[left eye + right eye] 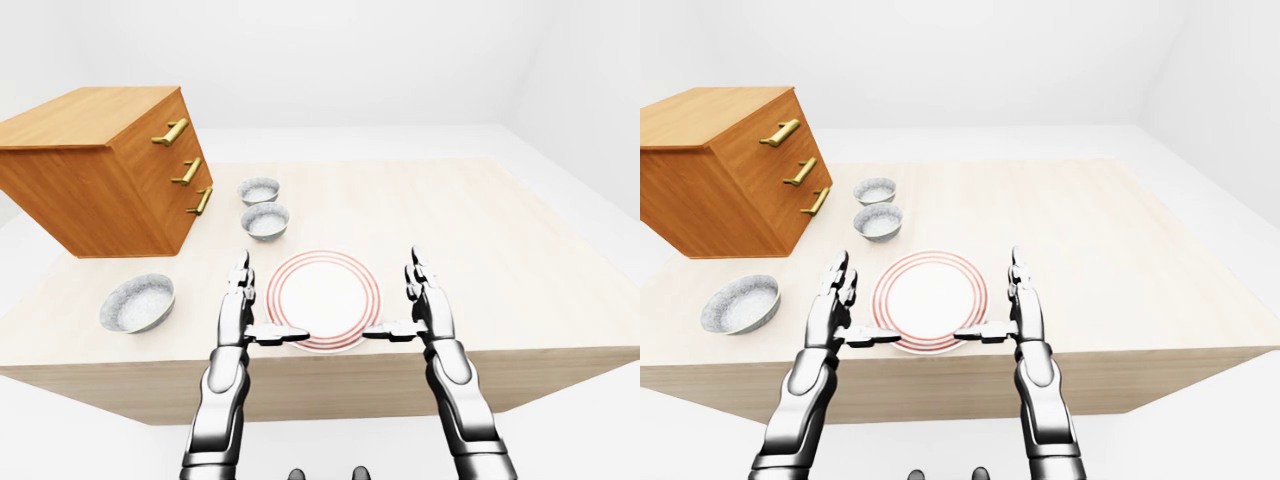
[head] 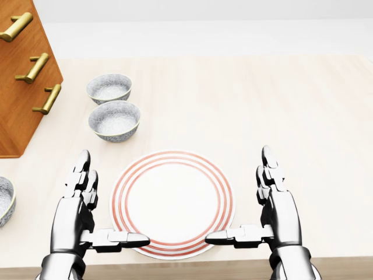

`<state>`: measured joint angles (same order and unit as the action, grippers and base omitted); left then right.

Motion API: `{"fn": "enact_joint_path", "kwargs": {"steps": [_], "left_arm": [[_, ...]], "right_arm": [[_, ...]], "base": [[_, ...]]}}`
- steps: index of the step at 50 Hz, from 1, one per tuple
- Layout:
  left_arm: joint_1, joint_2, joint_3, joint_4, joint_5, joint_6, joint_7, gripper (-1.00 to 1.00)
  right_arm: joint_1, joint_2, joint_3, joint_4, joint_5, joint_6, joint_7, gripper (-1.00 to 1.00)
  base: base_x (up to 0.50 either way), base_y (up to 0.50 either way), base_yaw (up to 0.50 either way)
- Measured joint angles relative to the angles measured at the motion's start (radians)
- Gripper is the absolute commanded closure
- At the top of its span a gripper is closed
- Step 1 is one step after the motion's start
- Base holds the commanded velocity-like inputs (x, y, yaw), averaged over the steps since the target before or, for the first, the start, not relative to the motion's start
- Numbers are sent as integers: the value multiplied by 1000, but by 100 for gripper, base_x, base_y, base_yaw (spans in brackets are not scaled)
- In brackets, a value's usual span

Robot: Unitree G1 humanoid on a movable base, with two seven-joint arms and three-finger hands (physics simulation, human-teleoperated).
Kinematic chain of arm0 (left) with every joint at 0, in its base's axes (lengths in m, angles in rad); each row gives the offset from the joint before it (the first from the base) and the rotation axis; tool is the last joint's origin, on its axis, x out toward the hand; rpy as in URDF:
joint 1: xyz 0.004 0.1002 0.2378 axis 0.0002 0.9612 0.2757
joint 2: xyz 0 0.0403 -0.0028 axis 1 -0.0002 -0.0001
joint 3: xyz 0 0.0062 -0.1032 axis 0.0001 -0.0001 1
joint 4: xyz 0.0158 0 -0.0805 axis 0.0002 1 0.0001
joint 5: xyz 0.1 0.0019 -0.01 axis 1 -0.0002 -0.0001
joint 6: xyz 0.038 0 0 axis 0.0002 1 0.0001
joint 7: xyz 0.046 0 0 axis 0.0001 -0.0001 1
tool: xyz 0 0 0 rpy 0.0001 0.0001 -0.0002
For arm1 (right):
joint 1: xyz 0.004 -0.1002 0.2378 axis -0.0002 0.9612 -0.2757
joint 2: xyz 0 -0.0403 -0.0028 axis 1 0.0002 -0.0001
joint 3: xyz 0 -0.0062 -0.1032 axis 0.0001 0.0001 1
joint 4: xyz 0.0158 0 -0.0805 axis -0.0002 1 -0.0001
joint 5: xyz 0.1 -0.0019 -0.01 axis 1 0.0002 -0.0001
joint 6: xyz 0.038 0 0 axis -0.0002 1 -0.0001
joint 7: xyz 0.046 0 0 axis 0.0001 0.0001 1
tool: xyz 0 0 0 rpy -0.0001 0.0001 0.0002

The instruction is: Put the bowl in the middle on the plate.

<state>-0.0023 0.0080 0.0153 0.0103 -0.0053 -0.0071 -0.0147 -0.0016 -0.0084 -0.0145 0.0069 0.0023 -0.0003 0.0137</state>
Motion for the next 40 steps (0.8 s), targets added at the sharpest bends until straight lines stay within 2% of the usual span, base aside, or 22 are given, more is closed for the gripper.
{"fn": "enact_joint_path", "kwargs": {"steps": [33,40], "left_arm": [[-1,11,18,9,3,1,-23,-100],[-2,11,18,11,4,3,-23,-100]], "right_arm": [[-2,-15,-15,14,-47,-18,8,-100],[3,-27,-24,-45,-80,19,18,-100]], "base": [[0,0,0],[0,0,0]]}}
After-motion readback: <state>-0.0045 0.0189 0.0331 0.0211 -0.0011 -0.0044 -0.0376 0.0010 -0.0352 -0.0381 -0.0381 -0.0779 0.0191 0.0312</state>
